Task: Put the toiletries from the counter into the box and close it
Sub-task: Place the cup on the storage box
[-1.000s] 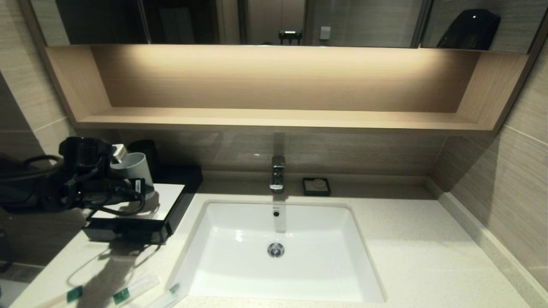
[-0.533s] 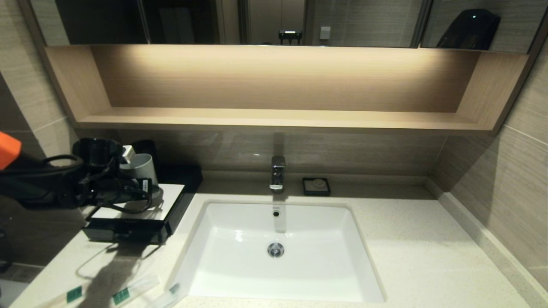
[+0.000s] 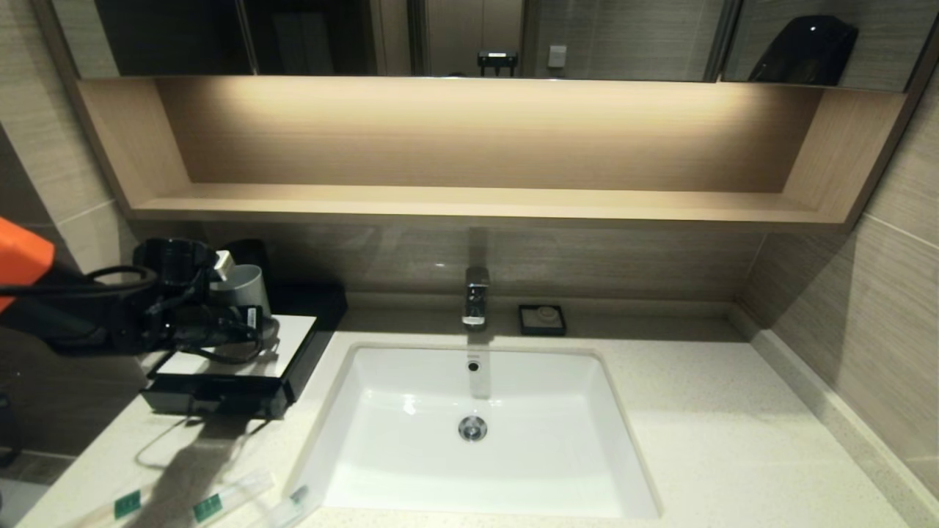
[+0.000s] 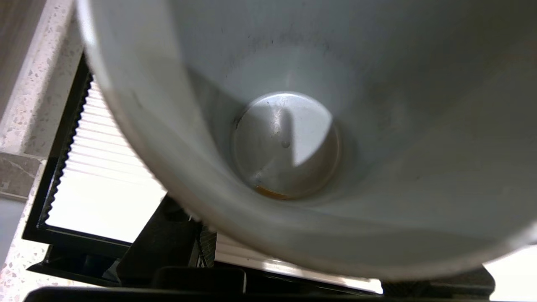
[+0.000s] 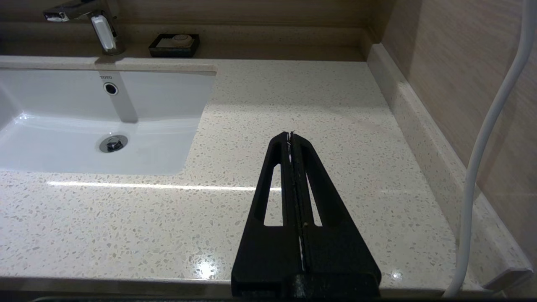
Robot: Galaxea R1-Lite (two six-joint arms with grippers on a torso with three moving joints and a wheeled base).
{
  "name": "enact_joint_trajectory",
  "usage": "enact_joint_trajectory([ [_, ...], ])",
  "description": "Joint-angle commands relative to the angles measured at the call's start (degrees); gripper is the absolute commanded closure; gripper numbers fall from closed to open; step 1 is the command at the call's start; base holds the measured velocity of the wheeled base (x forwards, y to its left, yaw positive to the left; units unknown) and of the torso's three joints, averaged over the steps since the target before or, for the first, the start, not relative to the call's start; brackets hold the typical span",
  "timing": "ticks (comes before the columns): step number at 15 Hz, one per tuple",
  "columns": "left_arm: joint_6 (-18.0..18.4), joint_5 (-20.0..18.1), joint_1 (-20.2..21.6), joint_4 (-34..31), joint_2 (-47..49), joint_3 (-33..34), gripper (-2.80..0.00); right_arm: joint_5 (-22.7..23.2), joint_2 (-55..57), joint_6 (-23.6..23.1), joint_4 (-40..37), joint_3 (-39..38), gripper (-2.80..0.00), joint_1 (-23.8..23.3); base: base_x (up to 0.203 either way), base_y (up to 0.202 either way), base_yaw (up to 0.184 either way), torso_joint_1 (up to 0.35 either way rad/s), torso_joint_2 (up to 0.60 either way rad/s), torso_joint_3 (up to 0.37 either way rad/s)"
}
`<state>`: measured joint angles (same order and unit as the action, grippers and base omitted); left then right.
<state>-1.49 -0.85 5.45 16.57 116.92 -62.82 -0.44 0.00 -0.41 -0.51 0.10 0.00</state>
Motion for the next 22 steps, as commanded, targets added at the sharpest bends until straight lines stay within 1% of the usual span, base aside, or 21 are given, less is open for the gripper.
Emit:
enact_joint_trajectory([
  [1,-0.1,0.0,0.0,0.1,0.6,-0.1,0.0,0.0,0.0,0.0,0.0,0.0,0.0,0.0,0.0,0.0,0.0,0.0,0.0,0.0],
  [13,-1.2,0.1,0.0,0.1,2.3,-2.6,0.0,0.0,0.0,0.0,0.0,0.0,0.0,0.0,0.0,0.0,0.0,0.0,0.0,0.0],
  [22,-1.2,0.1,-0.4,0.0,3.9,-4.7,0.0,0.0,0.0,0.0,0.0,0.0,0.0,0.0,0.0,0.0,0.0,0.0,0.0,0.0],
])
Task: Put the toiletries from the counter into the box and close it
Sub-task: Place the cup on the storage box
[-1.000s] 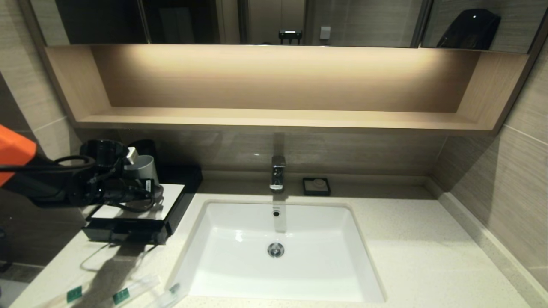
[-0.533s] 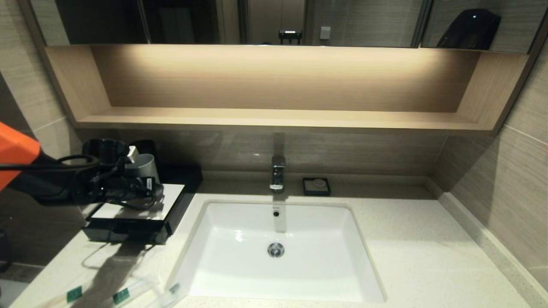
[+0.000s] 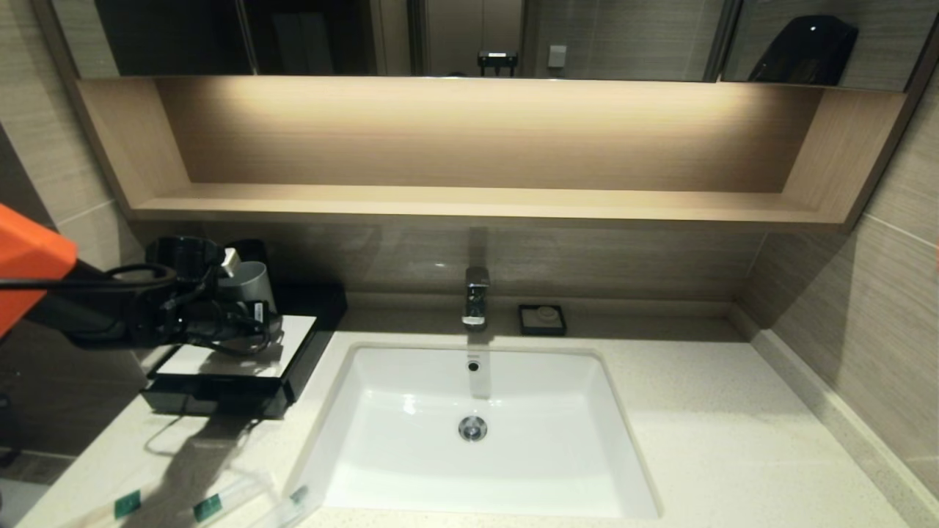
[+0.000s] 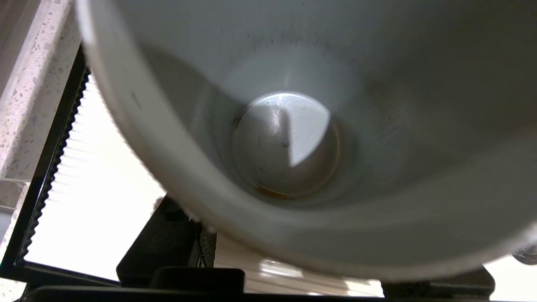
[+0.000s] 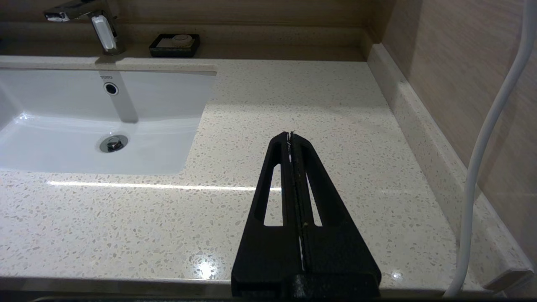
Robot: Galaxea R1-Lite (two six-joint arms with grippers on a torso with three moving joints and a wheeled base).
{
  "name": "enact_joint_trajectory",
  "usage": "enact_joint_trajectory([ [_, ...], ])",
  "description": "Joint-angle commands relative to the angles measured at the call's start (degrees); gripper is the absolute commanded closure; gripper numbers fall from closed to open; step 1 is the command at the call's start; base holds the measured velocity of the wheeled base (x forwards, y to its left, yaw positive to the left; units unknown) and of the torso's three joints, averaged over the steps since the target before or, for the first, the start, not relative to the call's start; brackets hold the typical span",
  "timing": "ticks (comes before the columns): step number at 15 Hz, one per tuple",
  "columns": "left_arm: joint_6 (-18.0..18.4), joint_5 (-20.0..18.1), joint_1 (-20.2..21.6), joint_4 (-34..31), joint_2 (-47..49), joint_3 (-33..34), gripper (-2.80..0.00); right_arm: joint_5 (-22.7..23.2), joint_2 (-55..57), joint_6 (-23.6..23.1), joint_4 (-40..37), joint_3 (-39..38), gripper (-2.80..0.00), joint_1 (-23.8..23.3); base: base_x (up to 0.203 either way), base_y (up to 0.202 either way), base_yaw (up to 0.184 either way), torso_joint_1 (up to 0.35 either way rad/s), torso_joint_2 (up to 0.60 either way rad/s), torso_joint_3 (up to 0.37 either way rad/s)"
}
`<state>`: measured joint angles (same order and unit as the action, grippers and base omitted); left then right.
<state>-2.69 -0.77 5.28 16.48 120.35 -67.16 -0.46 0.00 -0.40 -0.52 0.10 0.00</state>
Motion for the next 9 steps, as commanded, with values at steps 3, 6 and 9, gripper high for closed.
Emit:
enact_joint_trajectory([
  [3,-0.1,0.0,-0.6,0.1,0.9,-0.9,0.0,0.0,0.0,0.0,0.0,0.0,0.0,0.0,0.0,0.0,0.0,0.0,0.0,0.0],
  [6,-0.7,0.1,-0.6,0.1,1.5,-1.9,0.0,0.0,0.0,0.0,0.0,0.0,0.0,0.0,0.0,0.0,0.0,0.0,0.0,0.0],
  [9,-0.9,0.1,-0.6,0.1,2.0,-2.6,0.0,0.0,0.0,0.0,0.0,0.0,0.0,0.0,0.0,0.0,0.0,0.0,0.0,0.0],
])
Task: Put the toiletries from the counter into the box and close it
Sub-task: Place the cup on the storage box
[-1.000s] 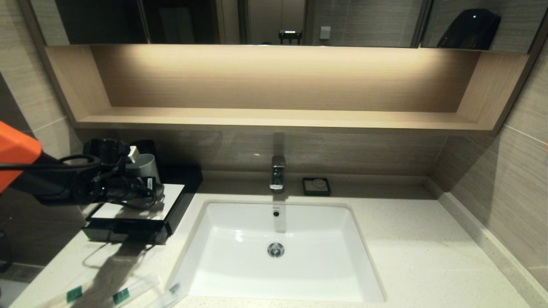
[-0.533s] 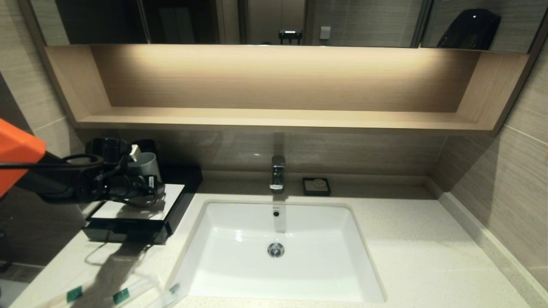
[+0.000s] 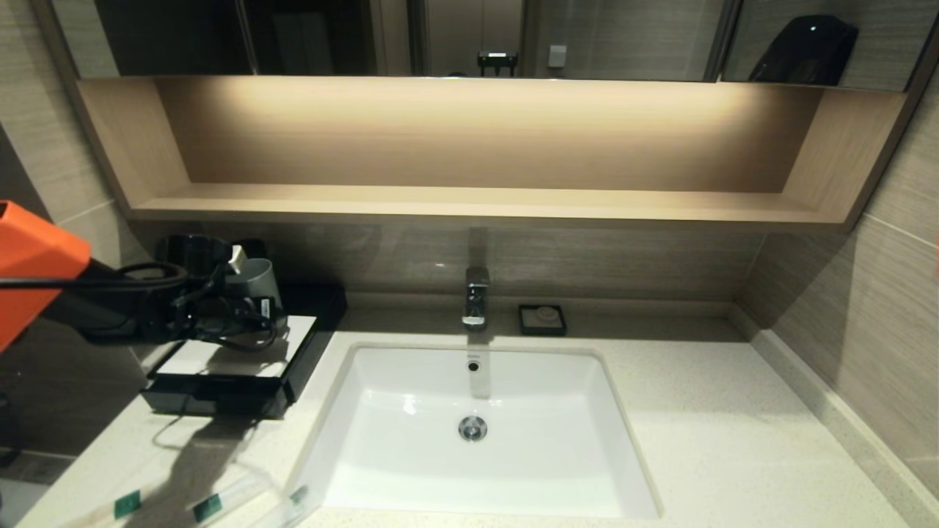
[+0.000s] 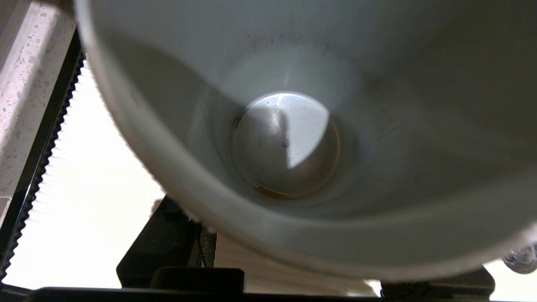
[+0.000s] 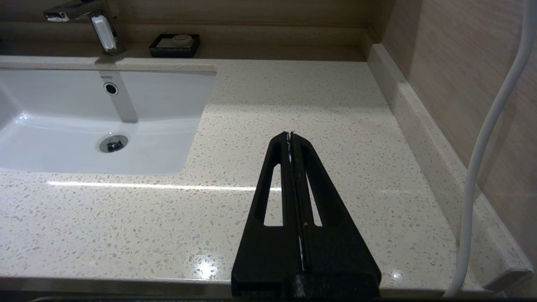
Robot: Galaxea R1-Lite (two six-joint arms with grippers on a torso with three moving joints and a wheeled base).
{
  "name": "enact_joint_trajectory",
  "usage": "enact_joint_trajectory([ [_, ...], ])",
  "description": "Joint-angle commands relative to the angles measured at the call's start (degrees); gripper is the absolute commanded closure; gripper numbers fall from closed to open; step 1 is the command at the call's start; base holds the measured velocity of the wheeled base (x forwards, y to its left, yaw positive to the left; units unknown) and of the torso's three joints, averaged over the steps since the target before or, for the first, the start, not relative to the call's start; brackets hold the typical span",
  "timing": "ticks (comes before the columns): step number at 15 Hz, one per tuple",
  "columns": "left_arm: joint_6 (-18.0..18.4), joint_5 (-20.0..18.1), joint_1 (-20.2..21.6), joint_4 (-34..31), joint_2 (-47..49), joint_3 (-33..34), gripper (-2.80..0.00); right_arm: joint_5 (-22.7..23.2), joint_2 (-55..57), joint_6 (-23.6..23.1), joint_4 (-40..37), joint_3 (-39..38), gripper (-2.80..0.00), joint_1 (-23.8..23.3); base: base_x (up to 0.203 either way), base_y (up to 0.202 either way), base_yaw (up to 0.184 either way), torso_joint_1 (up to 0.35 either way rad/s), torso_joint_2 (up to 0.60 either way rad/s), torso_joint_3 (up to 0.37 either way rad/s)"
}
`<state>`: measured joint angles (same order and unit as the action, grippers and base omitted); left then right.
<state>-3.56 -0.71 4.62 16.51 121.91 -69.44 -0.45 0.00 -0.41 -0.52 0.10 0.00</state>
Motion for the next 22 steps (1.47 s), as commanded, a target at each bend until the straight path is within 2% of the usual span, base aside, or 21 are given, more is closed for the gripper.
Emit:
enact_joint_trajectory([
  [1,0.0,0.0,0.0,0.1,0.8,-0.6,0.0,0.0,0.0,0.0,0.0,0.0,0.0,0.0,0.0,0.0,0.0,0.0,0.0,0.0],
  [22,-0.1,-0.1,-0.5,0.2,5.2,-6.1,0.0,0.0,0.0,0.0,0.0,0.0,0.0,0.0,0.0,0.0,0.0,0.0,0.0,0.0],
])
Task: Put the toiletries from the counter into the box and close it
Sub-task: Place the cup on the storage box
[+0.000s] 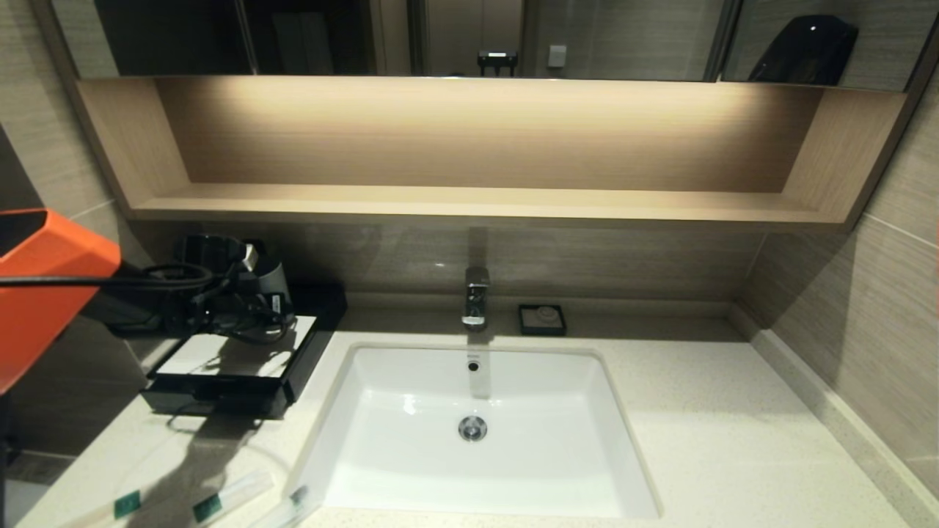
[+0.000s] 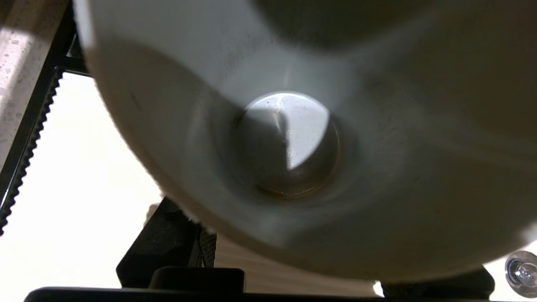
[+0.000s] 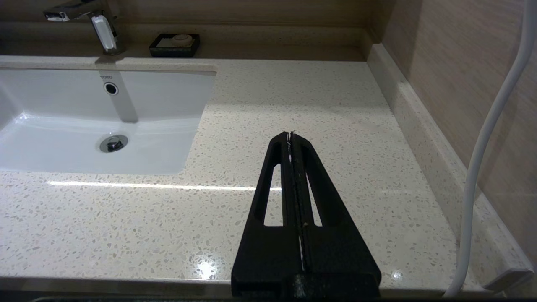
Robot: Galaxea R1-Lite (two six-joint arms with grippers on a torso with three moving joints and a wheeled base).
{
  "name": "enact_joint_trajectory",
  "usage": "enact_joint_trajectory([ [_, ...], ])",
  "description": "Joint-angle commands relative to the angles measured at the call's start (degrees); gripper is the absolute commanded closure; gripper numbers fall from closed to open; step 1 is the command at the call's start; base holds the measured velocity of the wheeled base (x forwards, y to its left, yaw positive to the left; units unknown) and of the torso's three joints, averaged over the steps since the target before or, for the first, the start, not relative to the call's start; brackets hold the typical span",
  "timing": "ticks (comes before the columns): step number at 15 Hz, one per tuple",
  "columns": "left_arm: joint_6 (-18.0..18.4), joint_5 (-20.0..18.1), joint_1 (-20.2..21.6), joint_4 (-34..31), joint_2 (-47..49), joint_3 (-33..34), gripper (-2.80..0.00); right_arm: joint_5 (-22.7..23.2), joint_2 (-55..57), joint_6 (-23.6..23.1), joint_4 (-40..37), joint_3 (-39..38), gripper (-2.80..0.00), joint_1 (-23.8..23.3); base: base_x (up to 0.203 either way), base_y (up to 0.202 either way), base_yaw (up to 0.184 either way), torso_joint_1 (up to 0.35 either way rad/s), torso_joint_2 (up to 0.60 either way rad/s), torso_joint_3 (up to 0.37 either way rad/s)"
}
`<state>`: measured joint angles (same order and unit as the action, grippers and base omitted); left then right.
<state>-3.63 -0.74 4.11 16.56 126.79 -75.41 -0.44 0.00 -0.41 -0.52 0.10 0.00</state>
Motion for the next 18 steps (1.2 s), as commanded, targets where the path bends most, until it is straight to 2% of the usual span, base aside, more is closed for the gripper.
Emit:
enact_joint_trajectory([
  [1,-0.1,0.0,0.0,0.1,0.5,-0.6,0.0,0.0,0.0,0.0,0.0,0.0,0.0,0.0,0.0,0.0,0.0,0.0,0.0,0.0],
  [18,-0.8,0.0,-0.1,0.0,2.8,-4.7,0.0,0.0,0.0,0.0,0.0,0.0,0.0,0.0,0.0,0.0,0.0,0.0,0.0,0.0],
])
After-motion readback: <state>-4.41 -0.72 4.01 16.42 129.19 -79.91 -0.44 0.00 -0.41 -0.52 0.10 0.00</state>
